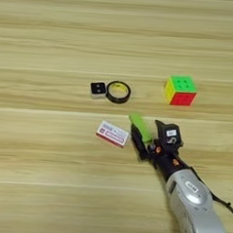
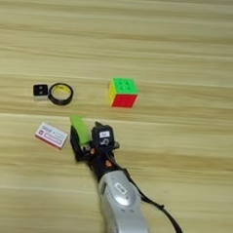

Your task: Move the objects on the table

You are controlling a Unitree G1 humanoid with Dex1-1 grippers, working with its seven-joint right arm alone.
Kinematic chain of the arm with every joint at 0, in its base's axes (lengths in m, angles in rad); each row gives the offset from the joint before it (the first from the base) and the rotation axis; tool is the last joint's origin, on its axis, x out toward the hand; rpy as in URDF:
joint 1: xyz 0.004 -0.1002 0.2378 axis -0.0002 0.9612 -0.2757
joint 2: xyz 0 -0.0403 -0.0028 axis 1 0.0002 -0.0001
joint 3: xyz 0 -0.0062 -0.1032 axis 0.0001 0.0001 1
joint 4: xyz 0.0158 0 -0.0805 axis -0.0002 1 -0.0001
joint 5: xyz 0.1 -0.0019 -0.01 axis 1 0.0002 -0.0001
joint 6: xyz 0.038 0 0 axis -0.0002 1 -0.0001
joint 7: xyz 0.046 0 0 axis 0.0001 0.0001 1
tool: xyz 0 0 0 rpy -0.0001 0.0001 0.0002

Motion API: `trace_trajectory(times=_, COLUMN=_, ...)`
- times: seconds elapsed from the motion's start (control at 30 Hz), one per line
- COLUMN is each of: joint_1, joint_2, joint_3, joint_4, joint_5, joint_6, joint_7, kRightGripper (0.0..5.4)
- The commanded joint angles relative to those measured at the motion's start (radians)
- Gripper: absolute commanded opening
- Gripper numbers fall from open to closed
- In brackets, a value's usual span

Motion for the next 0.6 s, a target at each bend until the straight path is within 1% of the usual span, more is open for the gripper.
trace_trajectory(times=0.03, joint_1=-0.013, joint_2=-0.005, joint_3=0.006, joint_4=-0.019, joint_5=0.0, joint_6=0.002, joint_7=0.006, kRightGripper=3.0)
trace_trajectory(times=0.3, joint_1=-0.015, joint_2=-0.004, joint_3=0.007, joint_4=-0.016, joint_5=0.0, joint_6=-0.003, joint_7=0.01, kRightGripper=2.15)
trace_trajectory(times=0.47, joint_1=-0.016, joint_2=-0.003, joint_3=0.005, joint_4=-0.015, joint_5=-0.001, joint_6=-0.004, joint_7=0.012, kRightGripper=1.5)
trace_trajectory(times=0.53, joint_1=-0.016, joint_2=-0.002, joint_3=0.006, joint_4=-0.014, joint_5=-0.001, joint_6=-0.004, joint_7=0.012, kRightGripper=1.39)
trace_trajectory(times=0.6, joint_1=-0.016, joint_2=-0.002, joint_3=0.007, joint_4=-0.014, joint_5=-0.001, joint_6=-0.004, joint_7=0.012, kRightGripper=1.39)
